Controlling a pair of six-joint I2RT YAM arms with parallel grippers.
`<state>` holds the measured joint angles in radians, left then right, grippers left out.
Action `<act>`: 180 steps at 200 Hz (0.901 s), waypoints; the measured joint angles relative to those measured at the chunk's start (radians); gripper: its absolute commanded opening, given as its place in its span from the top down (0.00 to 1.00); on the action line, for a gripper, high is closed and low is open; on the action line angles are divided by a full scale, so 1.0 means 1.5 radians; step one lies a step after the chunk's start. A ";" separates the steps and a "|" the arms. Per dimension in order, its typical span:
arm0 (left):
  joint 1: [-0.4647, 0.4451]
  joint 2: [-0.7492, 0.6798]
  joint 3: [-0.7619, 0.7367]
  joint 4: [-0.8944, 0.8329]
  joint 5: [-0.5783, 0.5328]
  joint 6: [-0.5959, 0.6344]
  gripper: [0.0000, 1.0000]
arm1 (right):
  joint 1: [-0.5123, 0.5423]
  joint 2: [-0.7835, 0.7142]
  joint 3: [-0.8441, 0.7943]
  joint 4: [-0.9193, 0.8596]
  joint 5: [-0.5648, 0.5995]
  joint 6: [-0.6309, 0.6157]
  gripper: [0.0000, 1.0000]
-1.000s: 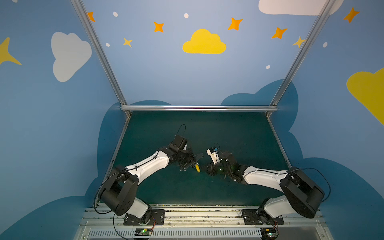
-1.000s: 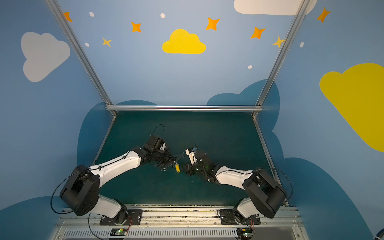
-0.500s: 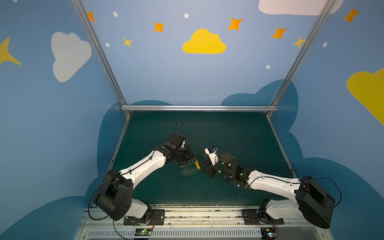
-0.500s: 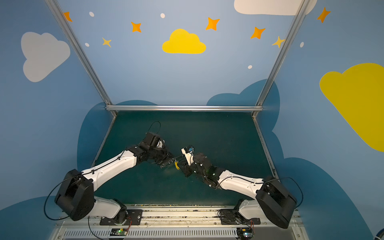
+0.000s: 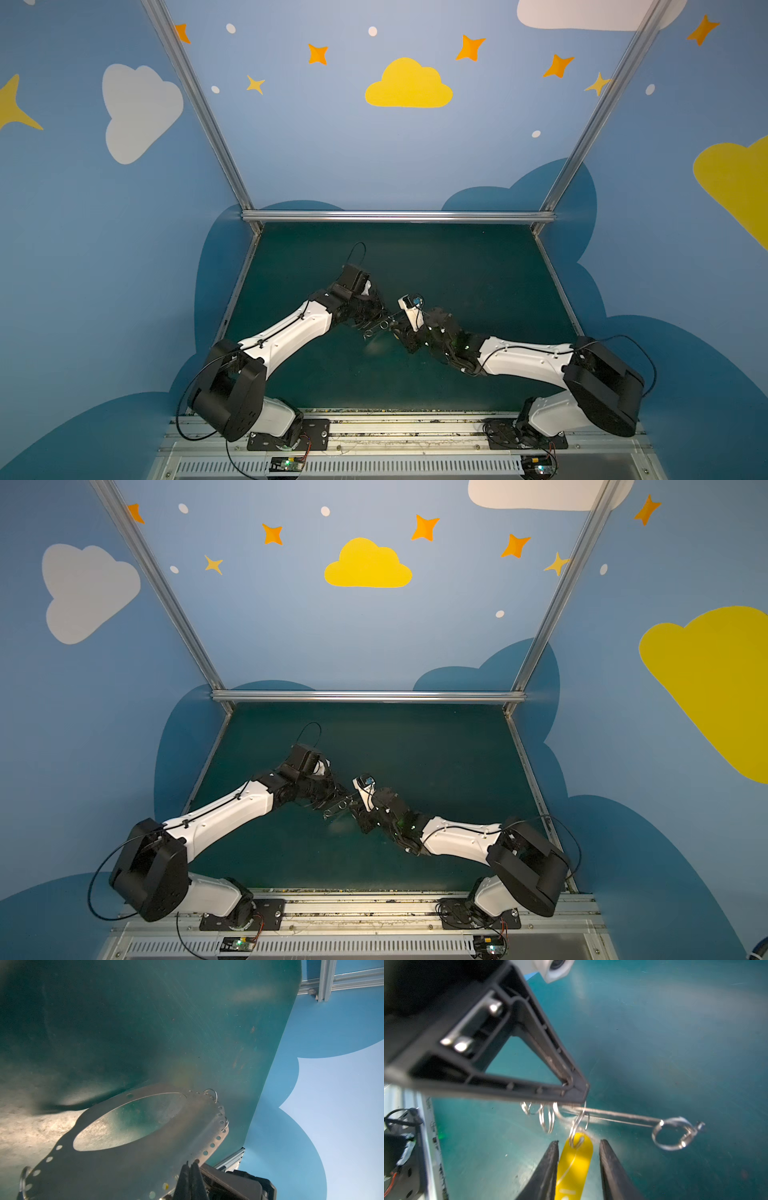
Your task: Put the keys on the keyring
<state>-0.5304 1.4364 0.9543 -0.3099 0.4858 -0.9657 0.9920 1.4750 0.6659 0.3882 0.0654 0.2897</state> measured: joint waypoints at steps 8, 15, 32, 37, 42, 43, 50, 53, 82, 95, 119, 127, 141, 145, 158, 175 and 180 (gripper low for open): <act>0.000 0.000 0.000 0.000 0.000 0.000 0.96 | 0.000 0.006 0.005 0.002 0.004 0.000 0.65; 0.000 0.000 0.000 0.000 0.001 0.000 0.96 | 0.000 0.008 0.007 0.003 0.006 -0.001 0.66; 0.000 0.000 0.000 0.002 0.002 -0.003 0.96 | 0.000 0.011 0.009 0.003 0.014 -0.002 0.69; 0.000 0.000 0.000 0.003 0.002 -0.003 0.96 | 0.000 0.012 0.010 0.003 0.016 -0.002 0.69; 0.000 0.000 0.000 0.004 0.002 -0.005 0.96 | 0.000 0.013 0.010 0.003 0.017 -0.002 0.68; 0.000 0.000 0.000 0.004 0.002 -0.005 0.96 | 0.000 0.014 0.010 0.003 0.018 -0.003 0.68; 0.000 0.000 0.000 0.006 0.002 -0.006 0.96 | 0.000 0.015 0.011 0.003 0.019 -0.002 0.67; 0.000 0.000 0.000 0.006 0.002 -0.007 0.96 | 0.001 0.015 0.011 0.003 0.019 -0.003 0.66; 0.000 0.000 -0.001 0.010 0.001 -0.010 0.96 | 0.001 0.020 0.013 0.002 0.019 -0.002 0.69; 0.000 0.000 -0.001 0.010 0.001 -0.011 0.96 | 0.002 0.021 0.013 -0.001 0.019 -0.001 0.74; 0.000 -0.001 -0.001 0.010 0.001 -0.012 0.96 | 0.006 0.021 0.013 -0.002 0.019 0.000 0.83; 0.000 -0.001 -0.001 0.010 0.000 -0.012 0.96 | 0.007 0.021 0.013 -0.002 0.019 0.001 0.87; 0.000 -0.003 -0.002 0.010 -0.001 -0.012 0.96 | 0.010 0.020 0.013 -0.003 0.019 0.000 0.94; 0.000 -0.004 -0.002 0.010 -0.001 -0.012 0.96 | 0.011 0.020 0.013 -0.003 0.019 0.000 0.94; 0.000 -0.004 -0.002 0.010 -0.001 -0.012 0.96 | 0.012 0.019 0.013 -0.007 0.019 -0.001 0.98; 0.000 -0.004 -0.004 0.009 0.002 -0.010 0.96 | 0.012 0.014 0.014 -0.020 0.019 -0.003 1.00; 0.000 -0.004 -0.004 0.009 0.003 -0.009 0.96 | 0.012 0.011 0.017 -0.029 0.019 -0.004 1.00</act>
<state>-0.5308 1.4307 0.9489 -0.2966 0.4896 -0.9794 1.0100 1.4918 0.6907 0.3450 0.0933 0.2840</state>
